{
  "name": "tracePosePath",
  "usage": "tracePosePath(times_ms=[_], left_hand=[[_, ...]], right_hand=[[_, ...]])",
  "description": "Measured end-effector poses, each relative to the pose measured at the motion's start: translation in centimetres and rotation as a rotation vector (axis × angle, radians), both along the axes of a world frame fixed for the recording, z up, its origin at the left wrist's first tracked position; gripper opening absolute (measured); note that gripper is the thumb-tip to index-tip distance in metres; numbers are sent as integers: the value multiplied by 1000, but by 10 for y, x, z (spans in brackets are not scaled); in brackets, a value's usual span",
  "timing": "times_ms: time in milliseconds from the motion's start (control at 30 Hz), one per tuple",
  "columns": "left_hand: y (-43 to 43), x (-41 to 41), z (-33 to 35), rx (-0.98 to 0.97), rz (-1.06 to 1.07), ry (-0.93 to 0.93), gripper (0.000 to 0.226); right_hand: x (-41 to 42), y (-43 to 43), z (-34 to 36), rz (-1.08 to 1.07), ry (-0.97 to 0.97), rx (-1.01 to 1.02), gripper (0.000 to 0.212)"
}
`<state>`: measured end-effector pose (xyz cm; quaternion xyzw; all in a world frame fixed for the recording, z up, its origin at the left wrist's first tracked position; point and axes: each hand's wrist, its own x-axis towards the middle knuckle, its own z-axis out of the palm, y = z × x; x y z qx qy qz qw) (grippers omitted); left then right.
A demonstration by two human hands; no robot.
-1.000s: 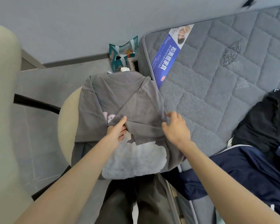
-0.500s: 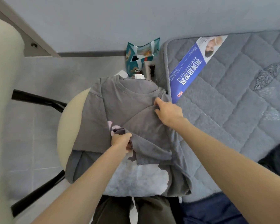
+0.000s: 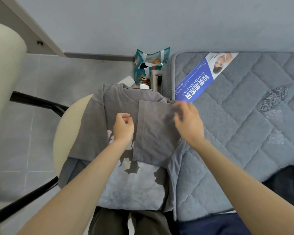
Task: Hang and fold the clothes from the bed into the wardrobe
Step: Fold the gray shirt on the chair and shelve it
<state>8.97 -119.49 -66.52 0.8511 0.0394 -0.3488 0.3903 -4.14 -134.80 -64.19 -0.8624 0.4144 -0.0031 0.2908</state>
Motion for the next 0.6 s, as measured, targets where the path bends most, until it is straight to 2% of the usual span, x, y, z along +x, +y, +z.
tracePosePath(times_ms=[67, 133, 167, 233, 300, 367, 433, 533, 600], left_hand=[[18, -7, 1, 11, -57, -48, 14], [43, -12, 1, 41, -52, -72, 18], [55, -12, 1, 59, -9, -77, 18], [80, -9, 2, 113, 105, -78, 16], [102, -7, 1, 223, 211, -89, 25], [120, -4, 2, 341, 327, -76, 44], [135, 1, 1, 379, 443, -1, 63], [153, 7, -10, 278, 579, 111, 78], [160, 8, -13, 135, 649, 140, 72]], right_hand=[[2, 14, -6, 199, 210, 39, 32], [6, 23, -10, 153, 428, 140, 38], [10, 28, -10, 92, 456, 161, 38], [20, 40, -7, 75, 423, 75, 35], [34, 52, -4, 153, 324, 10, 31], [53, 64, -2, 235, 209, 76, 28], [77, 76, -2, 311, 150, 179, 28], [119, 98, -7, 441, 129, 316, 34], [145, 111, -12, 526, 139, 355, 41]])
